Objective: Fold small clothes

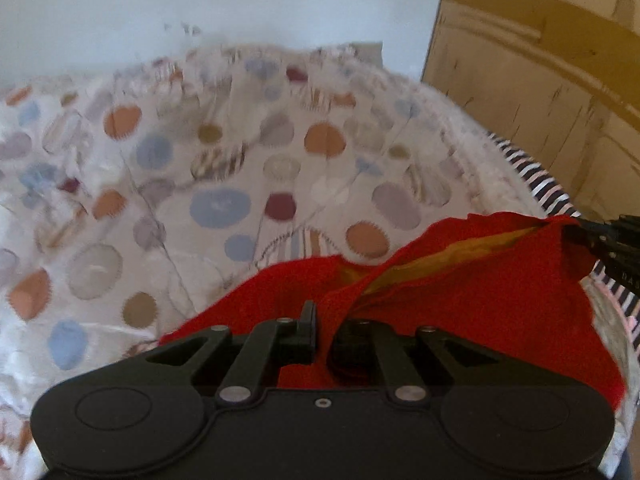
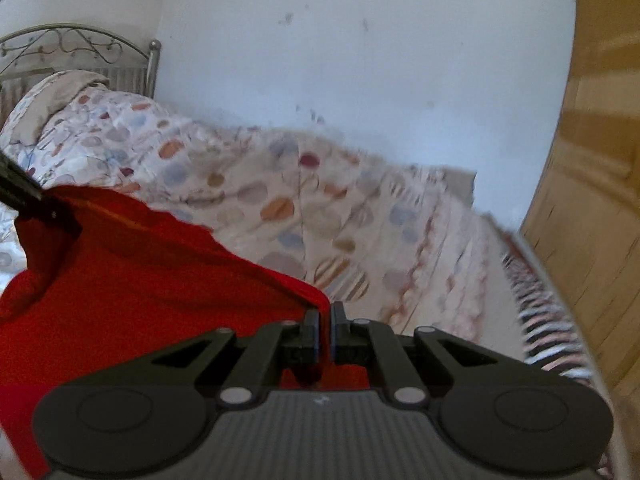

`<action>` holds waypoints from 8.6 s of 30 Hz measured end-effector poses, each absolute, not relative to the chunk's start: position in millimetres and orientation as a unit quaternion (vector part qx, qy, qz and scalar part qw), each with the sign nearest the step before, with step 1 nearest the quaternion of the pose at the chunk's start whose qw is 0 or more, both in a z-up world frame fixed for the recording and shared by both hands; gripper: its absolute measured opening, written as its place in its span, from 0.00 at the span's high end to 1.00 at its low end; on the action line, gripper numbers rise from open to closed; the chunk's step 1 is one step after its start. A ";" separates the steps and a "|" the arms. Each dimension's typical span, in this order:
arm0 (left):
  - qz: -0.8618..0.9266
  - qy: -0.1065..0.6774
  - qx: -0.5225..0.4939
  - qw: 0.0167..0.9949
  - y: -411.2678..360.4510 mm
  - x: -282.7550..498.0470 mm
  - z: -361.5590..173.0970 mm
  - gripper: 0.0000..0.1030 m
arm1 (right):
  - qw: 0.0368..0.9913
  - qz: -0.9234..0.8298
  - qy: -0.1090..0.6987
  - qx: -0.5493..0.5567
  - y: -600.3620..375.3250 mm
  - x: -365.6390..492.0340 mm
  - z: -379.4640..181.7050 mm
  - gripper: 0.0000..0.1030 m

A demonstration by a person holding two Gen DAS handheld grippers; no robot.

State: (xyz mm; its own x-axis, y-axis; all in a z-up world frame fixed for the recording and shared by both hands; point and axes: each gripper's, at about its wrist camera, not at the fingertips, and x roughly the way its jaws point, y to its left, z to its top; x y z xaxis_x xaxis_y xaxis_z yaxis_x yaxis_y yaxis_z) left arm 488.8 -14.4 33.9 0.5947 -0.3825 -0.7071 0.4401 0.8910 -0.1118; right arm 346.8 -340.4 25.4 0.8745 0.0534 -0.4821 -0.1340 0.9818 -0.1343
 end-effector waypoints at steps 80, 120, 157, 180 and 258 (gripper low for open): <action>-0.024 0.277 0.161 0.947 -2.6 442.4 -63.5 0.27 | 0.959 -0.001 0.278 -0.054 -381.2 353.9 -81.3 0.86; 0.111 0.349 -0.005 0.930 71.6 266.7 -17.5 0.01 | 0.981 0.043 0.185 -0.032 -240.5 225.9 -23.2 0.00; 0.013 0.398 -0.179 0.900 62.1 265.6 -41.0 0.01 | 0.971 0.048 0.230 0.034 -263.2 247.8 -74.4 0.00; -0.086 0.330 -0.312 0.887 27.6 298.9 -60.9 0.27 | 0.970 0.063 0.227 0.061 -270.3 247.8 -76.7 0.00; -0.301 0.278 0.095 0.907 -236.9 314.0 10.0 0.84 | 0.950 -0.159 0.252 0.092 -416.1 102.0 -48.8 0.00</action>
